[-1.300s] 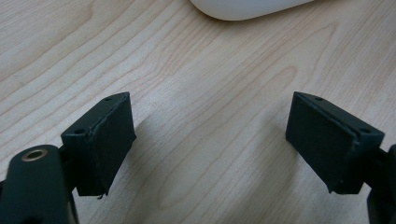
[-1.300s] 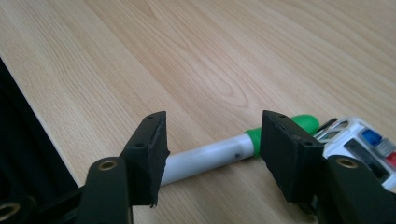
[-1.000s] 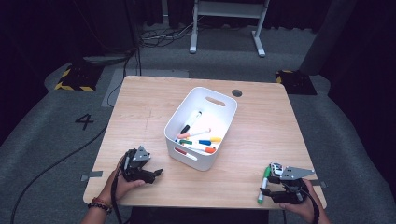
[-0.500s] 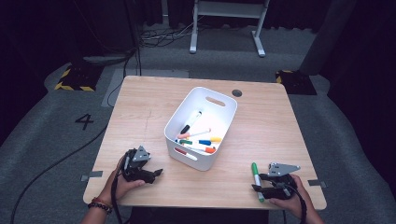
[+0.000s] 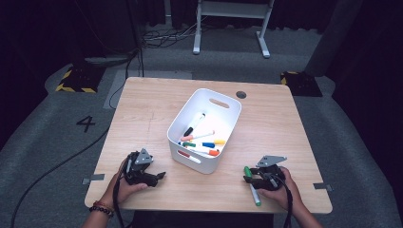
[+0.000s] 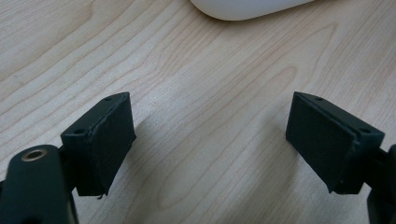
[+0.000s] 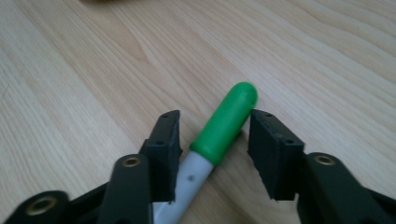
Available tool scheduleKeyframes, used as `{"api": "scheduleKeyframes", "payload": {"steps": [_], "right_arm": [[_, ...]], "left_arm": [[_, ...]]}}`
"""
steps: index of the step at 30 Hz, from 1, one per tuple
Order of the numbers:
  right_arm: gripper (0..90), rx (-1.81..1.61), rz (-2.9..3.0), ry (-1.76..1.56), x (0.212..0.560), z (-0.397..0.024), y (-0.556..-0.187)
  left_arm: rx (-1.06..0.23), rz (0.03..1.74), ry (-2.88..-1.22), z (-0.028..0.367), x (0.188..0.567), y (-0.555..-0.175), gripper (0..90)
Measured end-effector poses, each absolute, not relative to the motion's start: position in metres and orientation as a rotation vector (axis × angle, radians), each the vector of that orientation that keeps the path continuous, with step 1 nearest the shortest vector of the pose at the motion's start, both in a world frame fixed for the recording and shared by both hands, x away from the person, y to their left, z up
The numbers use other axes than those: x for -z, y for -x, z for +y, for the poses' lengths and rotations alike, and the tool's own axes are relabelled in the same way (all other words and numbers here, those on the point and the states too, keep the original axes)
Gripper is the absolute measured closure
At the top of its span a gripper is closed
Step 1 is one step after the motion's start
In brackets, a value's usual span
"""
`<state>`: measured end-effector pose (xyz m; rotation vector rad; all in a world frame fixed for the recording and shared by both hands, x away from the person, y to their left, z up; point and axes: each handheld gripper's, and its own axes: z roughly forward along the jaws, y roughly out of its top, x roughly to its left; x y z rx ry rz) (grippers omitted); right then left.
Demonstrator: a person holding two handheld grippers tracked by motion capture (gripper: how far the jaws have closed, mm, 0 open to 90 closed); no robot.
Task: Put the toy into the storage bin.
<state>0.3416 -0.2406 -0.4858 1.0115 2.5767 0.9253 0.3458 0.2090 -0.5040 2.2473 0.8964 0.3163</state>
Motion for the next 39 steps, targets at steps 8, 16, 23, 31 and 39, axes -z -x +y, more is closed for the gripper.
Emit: {"api": "scheduleKeyframes", "payload": {"steps": [8,16,23,31,39], "right_arm": [[74.1,-0.945,2.572,-0.986,0.487,-0.228,-0.351],[74.6,-0.989,2.591,-0.945,0.487,-0.225,-0.353],[74.6,-1.103,2.555,-0.914,0.47,-0.233,-0.352],[74.6,-1.212,2.476,-0.887,0.441,-0.237,-0.357],[74.6,-1.286,2.417,-0.82,0.402,-0.237,-0.365]], "left_arm": [[-0.317,0.896,-2.248,0.209,0.504,-0.346,15.6],[-0.317,0.896,-2.248,0.209,0.504,-0.346,15.6],[-0.317,0.896,-2.248,0.209,0.504,-0.346,15.6],[-0.317,0.896,-2.247,0.209,0.504,-0.346,15.6],[-0.317,0.896,-2.247,0.209,0.504,-0.346,15.6]]}}
